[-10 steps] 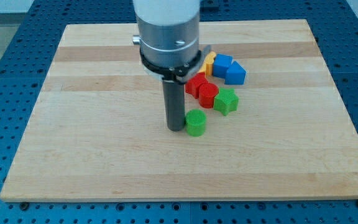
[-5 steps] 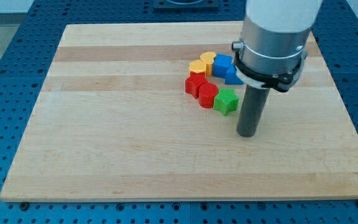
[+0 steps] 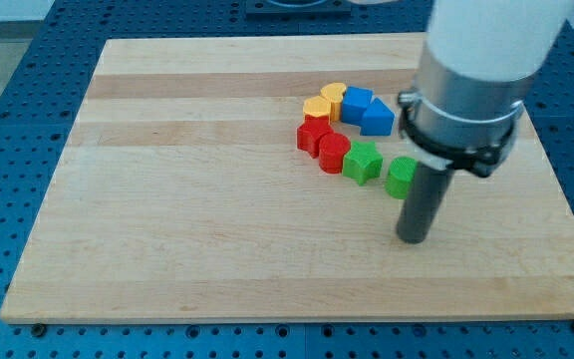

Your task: Push the green circle to the right of the green star

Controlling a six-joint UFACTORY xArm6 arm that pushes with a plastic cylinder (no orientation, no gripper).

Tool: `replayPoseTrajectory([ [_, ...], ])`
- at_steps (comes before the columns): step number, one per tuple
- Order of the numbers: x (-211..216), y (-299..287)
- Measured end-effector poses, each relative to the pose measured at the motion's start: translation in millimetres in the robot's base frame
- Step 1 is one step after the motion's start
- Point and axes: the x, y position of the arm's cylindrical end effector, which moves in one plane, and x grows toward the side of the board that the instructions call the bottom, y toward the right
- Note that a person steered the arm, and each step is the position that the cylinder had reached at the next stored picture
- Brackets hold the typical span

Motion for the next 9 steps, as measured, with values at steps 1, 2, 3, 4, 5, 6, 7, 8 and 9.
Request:
replayPoseTrajectory([
  [1,-6.5,-19.9],
  [2,-22.8,-23.9],
  [3,-38.4,-23.9],
  [4,-47.0,-21.1],
  [5,-47.5,-7.2],
  [6,-47.9,6.0],
  [7,-55.2,15.2],
  [8,-56.3,27.2],
  [9,-56.3,43.5],
])
